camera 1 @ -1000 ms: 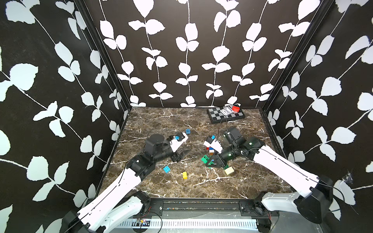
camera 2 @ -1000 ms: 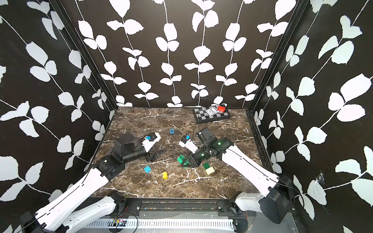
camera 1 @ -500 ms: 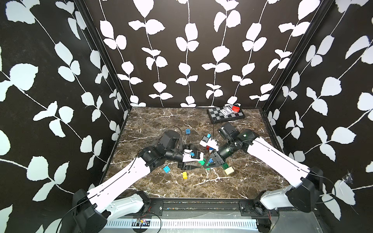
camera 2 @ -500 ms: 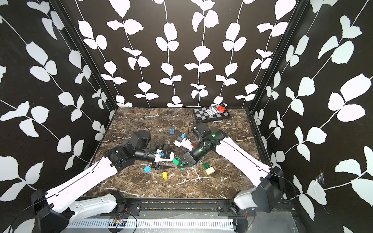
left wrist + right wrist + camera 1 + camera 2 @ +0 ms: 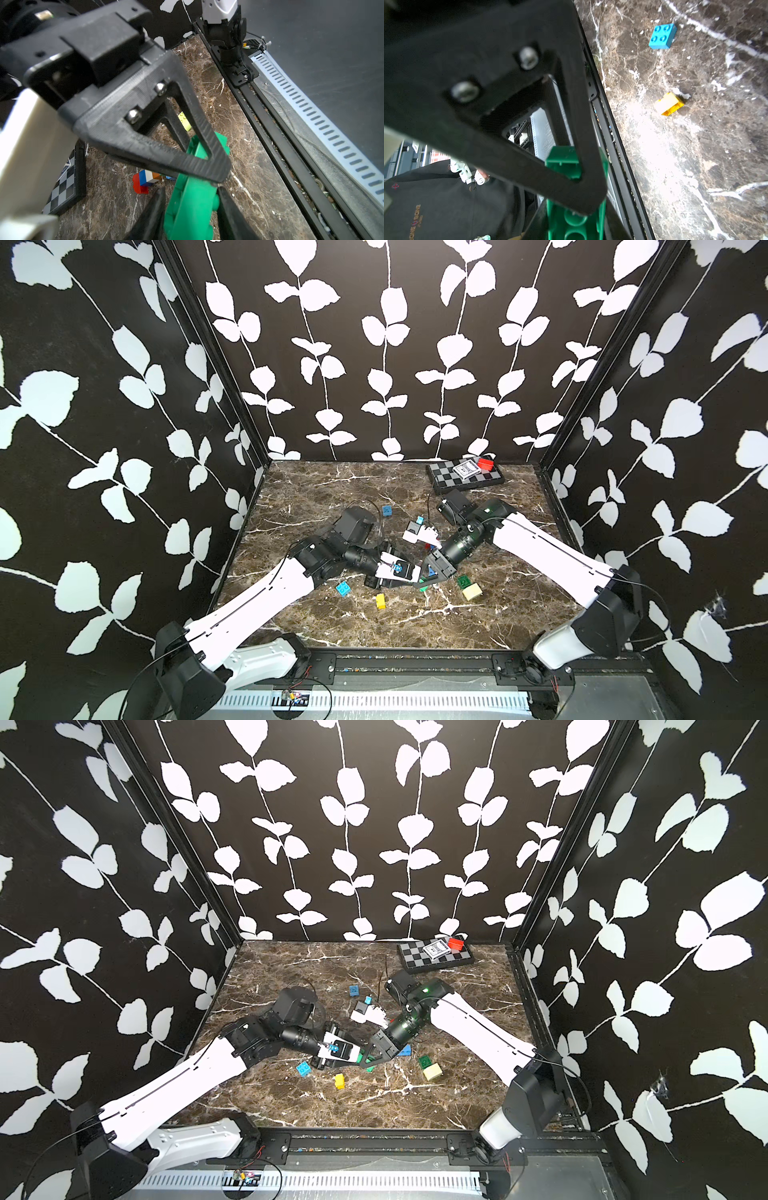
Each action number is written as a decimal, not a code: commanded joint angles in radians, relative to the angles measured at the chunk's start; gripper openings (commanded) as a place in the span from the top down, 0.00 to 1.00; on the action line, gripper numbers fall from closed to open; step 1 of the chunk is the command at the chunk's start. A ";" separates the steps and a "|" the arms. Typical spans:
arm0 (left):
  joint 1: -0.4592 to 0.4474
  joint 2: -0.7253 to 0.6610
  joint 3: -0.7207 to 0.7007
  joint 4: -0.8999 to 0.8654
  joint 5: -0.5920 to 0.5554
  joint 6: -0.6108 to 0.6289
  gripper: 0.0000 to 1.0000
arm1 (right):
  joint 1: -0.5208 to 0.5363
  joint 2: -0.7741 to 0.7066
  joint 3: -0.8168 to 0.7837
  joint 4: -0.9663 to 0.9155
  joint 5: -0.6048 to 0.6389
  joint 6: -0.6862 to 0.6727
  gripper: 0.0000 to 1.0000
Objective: Assemble the number 1 with lego
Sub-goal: Place the lego brick at the center of the board.
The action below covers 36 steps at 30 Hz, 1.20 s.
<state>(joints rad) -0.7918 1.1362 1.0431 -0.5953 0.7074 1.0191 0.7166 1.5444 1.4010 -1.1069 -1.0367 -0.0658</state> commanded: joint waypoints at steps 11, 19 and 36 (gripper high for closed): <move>-0.014 0.009 0.033 -0.105 -0.067 0.175 0.80 | 0.007 0.030 0.076 -0.038 -0.059 -0.035 0.65; -0.015 0.005 0.003 -0.021 -0.090 -0.036 0.94 | -0.067 -0.107 0.027 0.154 0.063 0.092 0.40; 0.066 0.246 -0.019 0.098 0.165 -0.919 1.00 | 0.061 -0.572 -0.375 0.385 0.717 -0.535 0.40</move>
<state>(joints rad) -0.7433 1.3636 0.9882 -0.4953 0.7597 0.2646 0.7216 1.0019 1.0702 -0.7799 -0.4339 -0.3428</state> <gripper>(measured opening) 0.259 0.595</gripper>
